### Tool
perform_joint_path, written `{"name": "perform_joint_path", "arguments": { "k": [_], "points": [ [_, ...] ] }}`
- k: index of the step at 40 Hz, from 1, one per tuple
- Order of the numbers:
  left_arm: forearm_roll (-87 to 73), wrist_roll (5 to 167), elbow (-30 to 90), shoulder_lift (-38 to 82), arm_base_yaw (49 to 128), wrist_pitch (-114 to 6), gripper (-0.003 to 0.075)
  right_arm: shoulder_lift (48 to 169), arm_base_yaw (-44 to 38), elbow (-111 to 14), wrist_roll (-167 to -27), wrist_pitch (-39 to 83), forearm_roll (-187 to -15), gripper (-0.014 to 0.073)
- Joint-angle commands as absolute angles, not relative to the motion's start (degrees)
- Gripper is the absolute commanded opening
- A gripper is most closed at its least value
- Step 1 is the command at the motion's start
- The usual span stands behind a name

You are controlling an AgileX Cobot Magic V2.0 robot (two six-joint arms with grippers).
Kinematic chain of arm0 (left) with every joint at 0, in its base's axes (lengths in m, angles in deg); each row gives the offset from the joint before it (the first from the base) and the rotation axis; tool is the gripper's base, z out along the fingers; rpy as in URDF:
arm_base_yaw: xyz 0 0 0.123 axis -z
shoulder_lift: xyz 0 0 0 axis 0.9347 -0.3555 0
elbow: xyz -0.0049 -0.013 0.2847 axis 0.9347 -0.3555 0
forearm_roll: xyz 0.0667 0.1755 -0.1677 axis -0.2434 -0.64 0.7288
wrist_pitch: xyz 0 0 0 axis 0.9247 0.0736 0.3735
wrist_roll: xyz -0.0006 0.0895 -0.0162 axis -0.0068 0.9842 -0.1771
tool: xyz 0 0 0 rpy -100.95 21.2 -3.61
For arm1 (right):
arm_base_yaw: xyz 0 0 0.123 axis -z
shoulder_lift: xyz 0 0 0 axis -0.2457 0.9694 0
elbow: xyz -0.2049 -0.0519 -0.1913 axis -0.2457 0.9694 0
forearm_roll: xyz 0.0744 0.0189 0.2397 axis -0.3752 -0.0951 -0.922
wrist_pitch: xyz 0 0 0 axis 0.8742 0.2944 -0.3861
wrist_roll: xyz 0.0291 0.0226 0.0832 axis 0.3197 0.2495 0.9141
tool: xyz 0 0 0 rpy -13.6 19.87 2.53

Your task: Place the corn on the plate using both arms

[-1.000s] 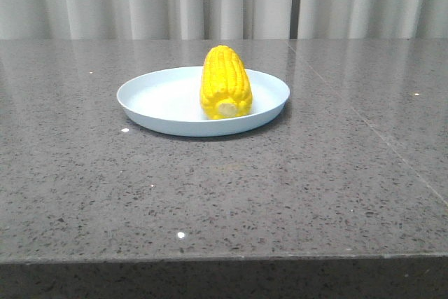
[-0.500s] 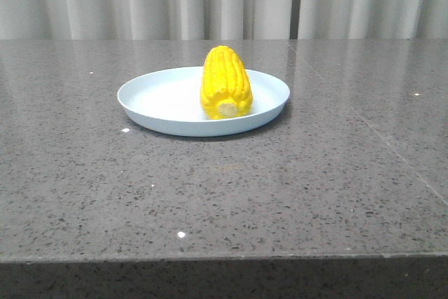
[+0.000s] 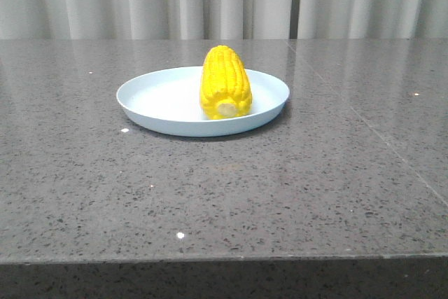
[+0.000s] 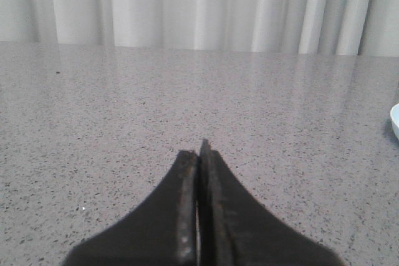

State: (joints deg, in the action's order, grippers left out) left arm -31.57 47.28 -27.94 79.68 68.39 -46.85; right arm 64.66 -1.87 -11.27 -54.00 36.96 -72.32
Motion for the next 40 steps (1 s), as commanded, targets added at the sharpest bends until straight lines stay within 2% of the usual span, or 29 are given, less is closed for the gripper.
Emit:
{"name": "perform_joint_path", "arguments": {
  "k": [1,26,29,36,40],
  "points": [
    [-31.36,47.36,-28.18,80.87,68.41,-42.05,-0.0013,65.19,-1.58,-12.64,-54.57,32.37,-70.83,-0.006],
    [-31.36,47.36,-28.18,80.87,68.41,-42.05,-0.0013,65.19,-1.49,-11.25,-54.75,31.71,-69.77,-0.006],
    [-31.36,47.36,-28.18,80.87,68.41,-42.05,-0.0013,65.13,-0.51,-8.22,-57.81,26.95,-71.35,-0.006],
    [-31.36,47.36,-28.18,80.87,68.41,-42.05,-0.0013,61.49,4.55,1.39,-75.63,13.14,-86.67,-0.006],
    [-31.36,47.36,-28.18,80.87,68.41,-42.05,-0.0013,58.39,8.08,6.44,-77.24,11.06,-90.99,-0.006]
  ]
}}
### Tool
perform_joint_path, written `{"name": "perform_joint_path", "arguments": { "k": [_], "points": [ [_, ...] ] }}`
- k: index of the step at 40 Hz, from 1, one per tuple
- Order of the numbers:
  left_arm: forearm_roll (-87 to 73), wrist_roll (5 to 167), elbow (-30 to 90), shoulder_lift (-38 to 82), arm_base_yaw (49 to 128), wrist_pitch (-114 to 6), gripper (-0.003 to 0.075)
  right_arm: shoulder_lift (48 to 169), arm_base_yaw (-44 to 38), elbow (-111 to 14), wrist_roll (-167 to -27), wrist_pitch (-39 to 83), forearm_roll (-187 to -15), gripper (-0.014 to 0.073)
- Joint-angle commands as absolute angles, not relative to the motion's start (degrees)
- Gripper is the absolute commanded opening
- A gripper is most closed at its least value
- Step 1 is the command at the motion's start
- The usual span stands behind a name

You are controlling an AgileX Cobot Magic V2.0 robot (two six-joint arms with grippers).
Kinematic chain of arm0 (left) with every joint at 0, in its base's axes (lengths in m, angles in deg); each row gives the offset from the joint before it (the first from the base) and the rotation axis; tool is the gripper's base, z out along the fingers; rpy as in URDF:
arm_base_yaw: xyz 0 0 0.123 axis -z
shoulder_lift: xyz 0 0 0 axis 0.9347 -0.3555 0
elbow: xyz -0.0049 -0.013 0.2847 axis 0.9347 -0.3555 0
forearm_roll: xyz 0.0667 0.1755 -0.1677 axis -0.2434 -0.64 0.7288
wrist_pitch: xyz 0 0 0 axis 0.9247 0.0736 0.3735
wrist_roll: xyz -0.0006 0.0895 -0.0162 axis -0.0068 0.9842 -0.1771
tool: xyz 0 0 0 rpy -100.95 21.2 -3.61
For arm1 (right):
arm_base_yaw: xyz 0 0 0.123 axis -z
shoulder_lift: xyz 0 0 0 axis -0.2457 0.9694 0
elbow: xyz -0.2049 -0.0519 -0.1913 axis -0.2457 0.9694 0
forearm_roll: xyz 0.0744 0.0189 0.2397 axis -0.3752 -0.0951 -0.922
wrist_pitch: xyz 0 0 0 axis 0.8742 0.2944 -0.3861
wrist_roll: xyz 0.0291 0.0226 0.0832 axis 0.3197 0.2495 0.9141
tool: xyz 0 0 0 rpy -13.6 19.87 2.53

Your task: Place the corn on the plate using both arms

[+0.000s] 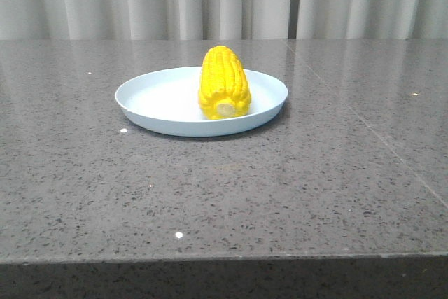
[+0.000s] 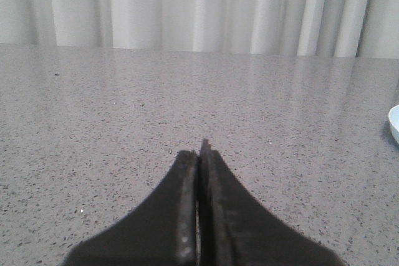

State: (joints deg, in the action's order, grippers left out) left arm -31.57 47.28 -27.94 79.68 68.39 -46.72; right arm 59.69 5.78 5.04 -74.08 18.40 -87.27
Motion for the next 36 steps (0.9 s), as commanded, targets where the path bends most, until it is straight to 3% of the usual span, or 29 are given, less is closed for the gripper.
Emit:
{"name": "perform_joint_path", "arguments": {
  "k": [1,15,36],
  "points": [
    [-31.36,47.36,-28.18,80.87,68.41,-42.05,-0.0013,57.64,9.07,7.29,-77.24,11.06,-91.46,-0.006],
    [-31.36,47.36,-28.18,80.87,68.41,-42.05,-0.0013,50.61,15.46,13.56,-77.24,13.66,-93.2,-0.006],
    [-31.36,47.36,-28.18,80.87,68.41,-42.05,-0.0013,48.56,15.9,13.56,-77.24,13.1,-93.2,-0.006]
  ]
}}
